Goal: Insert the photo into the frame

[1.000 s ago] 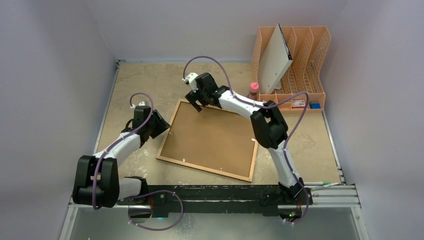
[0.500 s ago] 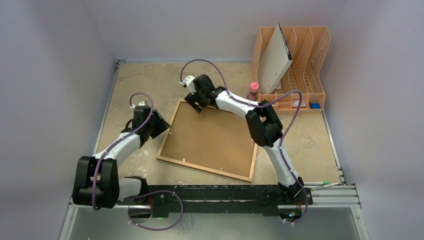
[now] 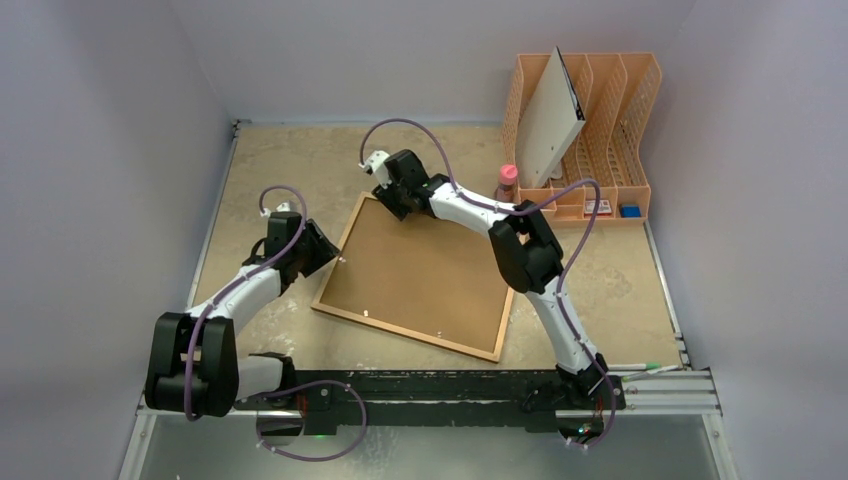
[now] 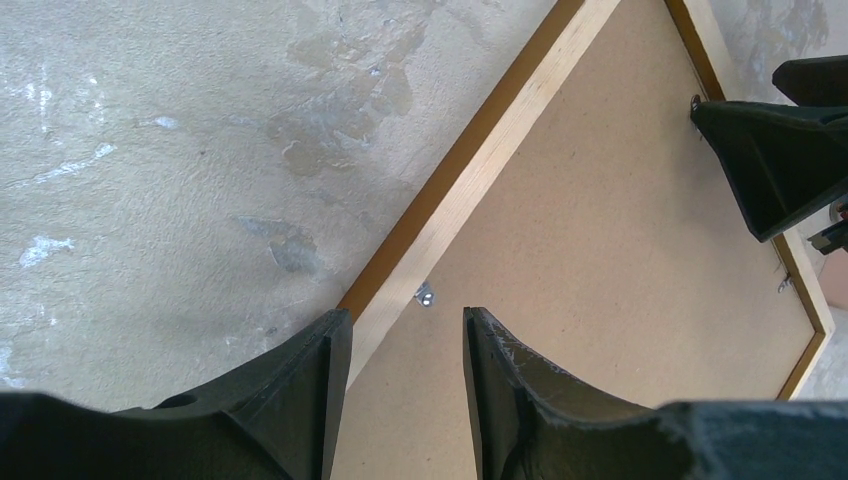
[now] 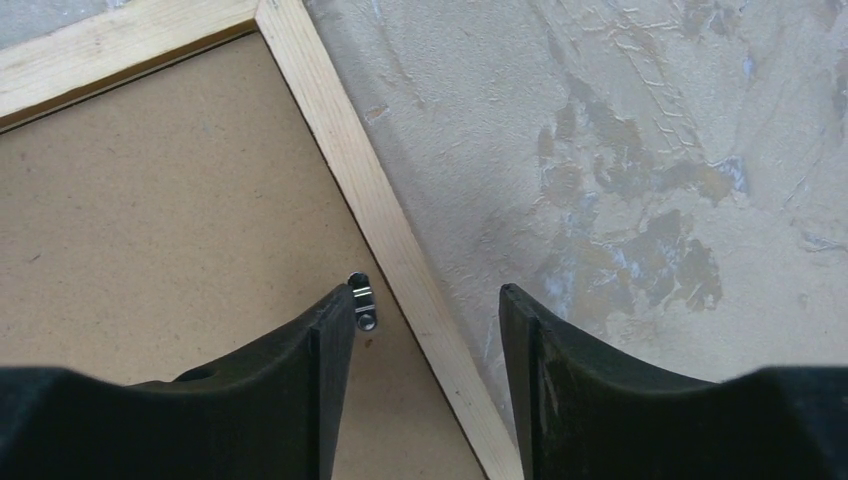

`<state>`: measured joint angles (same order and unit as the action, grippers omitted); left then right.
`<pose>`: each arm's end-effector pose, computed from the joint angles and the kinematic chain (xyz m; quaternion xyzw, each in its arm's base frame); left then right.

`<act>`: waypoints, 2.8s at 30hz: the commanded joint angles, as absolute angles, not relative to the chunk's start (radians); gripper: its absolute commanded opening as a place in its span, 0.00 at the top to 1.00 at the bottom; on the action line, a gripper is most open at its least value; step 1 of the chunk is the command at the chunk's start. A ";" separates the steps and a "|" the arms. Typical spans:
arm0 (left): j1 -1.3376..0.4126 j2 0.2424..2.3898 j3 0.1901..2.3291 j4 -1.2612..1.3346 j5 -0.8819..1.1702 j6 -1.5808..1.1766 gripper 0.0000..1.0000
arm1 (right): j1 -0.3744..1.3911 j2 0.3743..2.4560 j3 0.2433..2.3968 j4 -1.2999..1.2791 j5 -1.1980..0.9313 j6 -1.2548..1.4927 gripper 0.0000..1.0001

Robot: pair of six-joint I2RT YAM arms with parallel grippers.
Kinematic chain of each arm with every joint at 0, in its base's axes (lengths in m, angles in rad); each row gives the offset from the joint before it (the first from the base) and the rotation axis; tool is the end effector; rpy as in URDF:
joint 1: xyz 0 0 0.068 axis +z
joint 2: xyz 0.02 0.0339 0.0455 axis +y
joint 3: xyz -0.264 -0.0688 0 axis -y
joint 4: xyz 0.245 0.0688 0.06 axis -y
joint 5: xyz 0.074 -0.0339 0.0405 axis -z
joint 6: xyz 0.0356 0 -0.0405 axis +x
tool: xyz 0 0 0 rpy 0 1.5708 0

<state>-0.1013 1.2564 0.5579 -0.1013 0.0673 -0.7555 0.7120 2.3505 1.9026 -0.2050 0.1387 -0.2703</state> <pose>0.2394 -0.0267 0.1744 -0.2856 0.8810 -0.1845 0.3289 0.4114 0.3486 0.1828 -0.3947 0.8031 0.0362 0.4448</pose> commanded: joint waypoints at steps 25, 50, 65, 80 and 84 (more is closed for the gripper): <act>-0.106 1.272 0.541 -0.113 0.034 -0.733 0.53 | 0.660 2.362 1.876 -0.193 0.108 -0.230 0.41; -0.106 1.259 0.535 -0.122 0.028 -0.732 0.53 | 0.572 2.323 1.856 -0.248 -0.265 -0.186 0.24; -0.106 1.265 0.535 -0.120 0.029 -0.731 0.53 | 0.571 2.330 1.854 -0.241 -0.160 -0.169 0.42; -0.106 1.256 0.545 -0.129 0.022 -0.732 0.53 | 0.569 2.315 1.849 -0.204 -0.155 -0.133 0.81; -0.107 1.255 0.549 -0.130 0.023 -0.733 0.53 | 0.569 2.284 1.852 -0.178 -0.187 -0.098 0.81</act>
<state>-0.1013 1.2751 0.5415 -0.1387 0.0364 -0.7406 0.5877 2.3451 1.8622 -0.1772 -0.2096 -0.1493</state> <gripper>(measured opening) 0.468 0.255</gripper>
